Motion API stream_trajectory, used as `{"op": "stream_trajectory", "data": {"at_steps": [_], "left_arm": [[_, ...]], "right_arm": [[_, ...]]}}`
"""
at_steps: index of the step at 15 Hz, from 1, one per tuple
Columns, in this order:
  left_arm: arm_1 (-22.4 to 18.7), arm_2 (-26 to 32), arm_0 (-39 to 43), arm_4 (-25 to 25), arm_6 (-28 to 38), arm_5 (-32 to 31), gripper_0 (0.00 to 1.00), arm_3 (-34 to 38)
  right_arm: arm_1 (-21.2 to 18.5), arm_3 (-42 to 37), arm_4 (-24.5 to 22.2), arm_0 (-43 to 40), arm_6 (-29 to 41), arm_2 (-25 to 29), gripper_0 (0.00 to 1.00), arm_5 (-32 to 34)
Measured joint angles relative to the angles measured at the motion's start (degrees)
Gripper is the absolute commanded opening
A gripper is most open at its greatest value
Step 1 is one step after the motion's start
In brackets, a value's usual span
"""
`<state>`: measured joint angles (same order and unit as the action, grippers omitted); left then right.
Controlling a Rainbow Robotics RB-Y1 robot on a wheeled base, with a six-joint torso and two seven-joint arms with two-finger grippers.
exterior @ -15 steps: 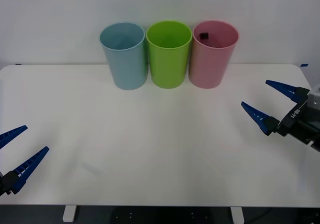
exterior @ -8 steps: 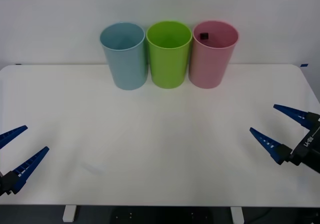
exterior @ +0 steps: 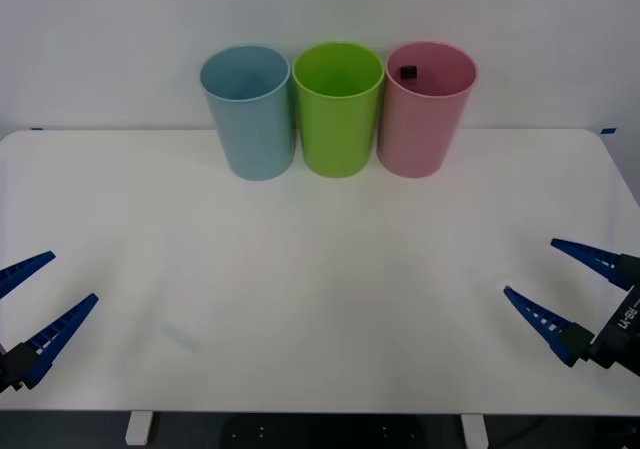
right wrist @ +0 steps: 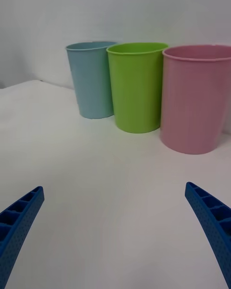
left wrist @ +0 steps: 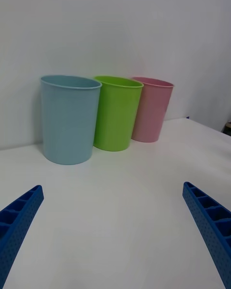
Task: Grasp the object on the table and drop it into the matching bin: aluminum can to the light blue bin, PET bottle to the pink bin.
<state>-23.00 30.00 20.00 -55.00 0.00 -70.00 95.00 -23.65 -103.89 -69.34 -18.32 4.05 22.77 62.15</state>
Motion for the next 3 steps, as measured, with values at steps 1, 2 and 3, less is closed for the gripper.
{"op": "stream_trajectory", "data": {"at_steps": [1, 2, 3], "left_arm": [[0.0, 0.0, 0.0, 0.0, 0.0, 0.0, 1.00, 0.0], [0.0, 0.0, 0.0, 0.0, 0.0, 0.0, 1.00, 0.0], [0.0, 0.0, 0.0, 0.0, 0.0, 0.0, 1.00, 0.0]], "right_arm": [[0.0, 0.0, 0.0, -0.3, 0.0, -0.1, 1.00, 0.1], [0.0, 0.0, 0.0, -0.3, 0.0, -0.1, 1.00, 0.1], [0.0, 0.0, 0.0, -0.3, 0.0, -0.1, 1.00, 0.1]]}}
